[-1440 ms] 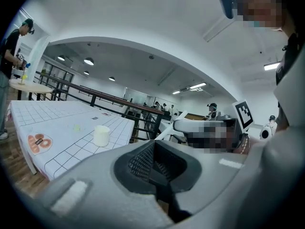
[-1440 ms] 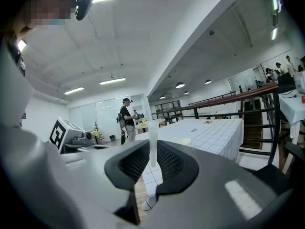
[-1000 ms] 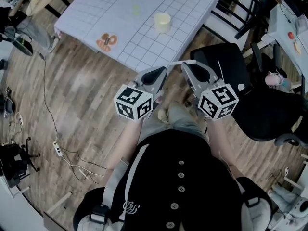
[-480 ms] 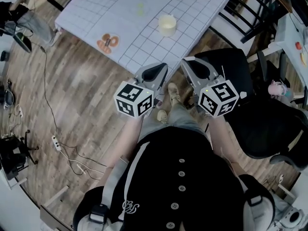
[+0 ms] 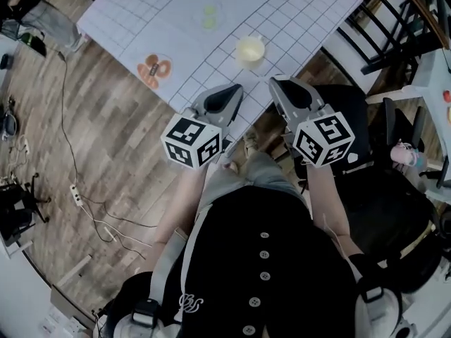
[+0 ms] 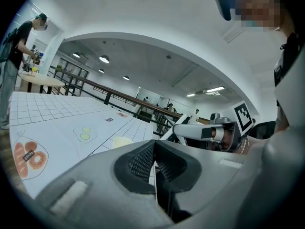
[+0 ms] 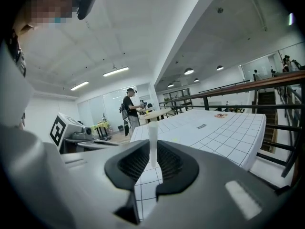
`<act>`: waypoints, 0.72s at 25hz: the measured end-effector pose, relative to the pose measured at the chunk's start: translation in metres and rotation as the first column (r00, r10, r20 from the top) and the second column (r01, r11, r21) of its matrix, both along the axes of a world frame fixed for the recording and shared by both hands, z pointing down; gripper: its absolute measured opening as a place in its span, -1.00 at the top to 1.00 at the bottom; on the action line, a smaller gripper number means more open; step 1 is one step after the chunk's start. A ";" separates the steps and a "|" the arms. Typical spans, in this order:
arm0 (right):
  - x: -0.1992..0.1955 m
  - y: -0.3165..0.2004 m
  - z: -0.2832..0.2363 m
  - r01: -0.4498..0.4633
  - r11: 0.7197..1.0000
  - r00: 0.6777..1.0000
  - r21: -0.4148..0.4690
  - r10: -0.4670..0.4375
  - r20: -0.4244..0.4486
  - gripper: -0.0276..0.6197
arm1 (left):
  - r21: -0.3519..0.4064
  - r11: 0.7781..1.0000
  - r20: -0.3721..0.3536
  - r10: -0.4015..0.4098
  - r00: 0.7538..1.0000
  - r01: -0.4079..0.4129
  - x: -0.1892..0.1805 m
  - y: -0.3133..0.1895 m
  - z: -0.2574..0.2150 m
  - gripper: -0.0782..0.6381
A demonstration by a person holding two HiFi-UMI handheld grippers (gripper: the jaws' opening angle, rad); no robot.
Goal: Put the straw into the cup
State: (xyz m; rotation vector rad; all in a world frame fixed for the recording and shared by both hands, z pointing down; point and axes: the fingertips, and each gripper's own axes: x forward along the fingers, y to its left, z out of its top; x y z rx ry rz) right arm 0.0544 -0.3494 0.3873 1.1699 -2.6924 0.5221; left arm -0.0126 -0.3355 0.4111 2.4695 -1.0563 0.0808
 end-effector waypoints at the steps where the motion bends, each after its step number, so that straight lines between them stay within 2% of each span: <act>1: 0.001 -0.008 0.003 0.008 1.000 1.000 -0.010 -0.008 0.000 0.77 | -0.008 1.000 -0.004 -0.014 1.000 0.014 -0.001 -0.007 0.002 0.78; 10: 0.010 -0.076 0.024 0.025 0.999 1.000 -0.038 -0.024 0.020 0.77 | -0.062 0.993 -0.004 -0.097 0.995 0.096 -0.001 -0.059 0.021 0.79; 18: 0.007 -0.105 0.052 0.018 0.996 0.999 -0.086 -0.015 0.038 0.77 | -0.122 0.987 0.005 -0.107 0.994 0.107 0.003 -0.074 0.045 0.78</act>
